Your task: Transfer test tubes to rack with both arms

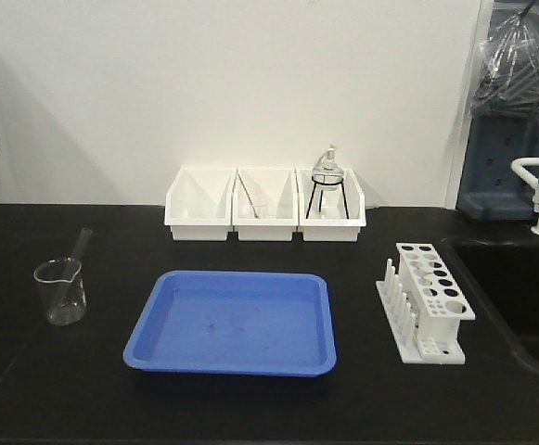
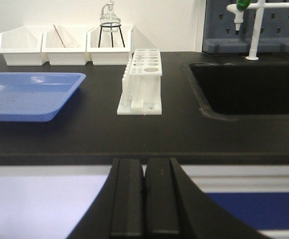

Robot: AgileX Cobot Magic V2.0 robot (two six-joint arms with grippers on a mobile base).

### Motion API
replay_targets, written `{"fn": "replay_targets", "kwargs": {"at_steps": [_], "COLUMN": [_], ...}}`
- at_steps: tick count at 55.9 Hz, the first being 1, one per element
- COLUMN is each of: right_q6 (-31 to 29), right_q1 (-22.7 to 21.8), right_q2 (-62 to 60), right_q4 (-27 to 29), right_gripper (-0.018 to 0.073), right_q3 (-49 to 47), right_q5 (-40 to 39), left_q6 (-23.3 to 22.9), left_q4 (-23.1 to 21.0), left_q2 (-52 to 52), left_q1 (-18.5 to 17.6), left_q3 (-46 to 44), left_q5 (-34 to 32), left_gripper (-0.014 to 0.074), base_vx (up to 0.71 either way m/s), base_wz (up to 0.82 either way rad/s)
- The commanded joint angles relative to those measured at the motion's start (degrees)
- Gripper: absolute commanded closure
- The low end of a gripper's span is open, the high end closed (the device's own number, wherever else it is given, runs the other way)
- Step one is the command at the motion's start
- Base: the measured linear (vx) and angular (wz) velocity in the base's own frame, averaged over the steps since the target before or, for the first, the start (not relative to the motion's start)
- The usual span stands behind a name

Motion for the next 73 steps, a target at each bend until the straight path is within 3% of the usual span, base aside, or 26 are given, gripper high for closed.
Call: {"fn": "replay_targets", "kwargs": {"at_steps": [1, 37, 73], "right_q6": [-0.1, -0.1, -0.1], "right_q1": [0.0, 0.0, 0.0], "right_q2": [-0.6, -0.6, -0.6], "right_q4": [-0.4, -0.4, -0.4], "right_gripper": [0.0571, 0.0571, 0.0571], "right_q3": [0.3, 0.3, 0.3], "right_q5": [-4.6, -4.6, -4.6], "left_q6": [-0.5, -0.5, -0.5], "left_q4": [0.0, 0.0, 0.0], "left_q2": [-0.3, -0.3, -0.3], "left_q1": [0.0, 0.0, 0.0], "left_q3": [1.4, 1.4, 1.4], "left_q5": [-4.6, -4.6, -4.6], "left_gripper": [0.0603, 0.0603, 0.0603], "base_vx": [0.40, 0.33, 0.03], "base_wz": [0.00, 0.01, 0.00]}}
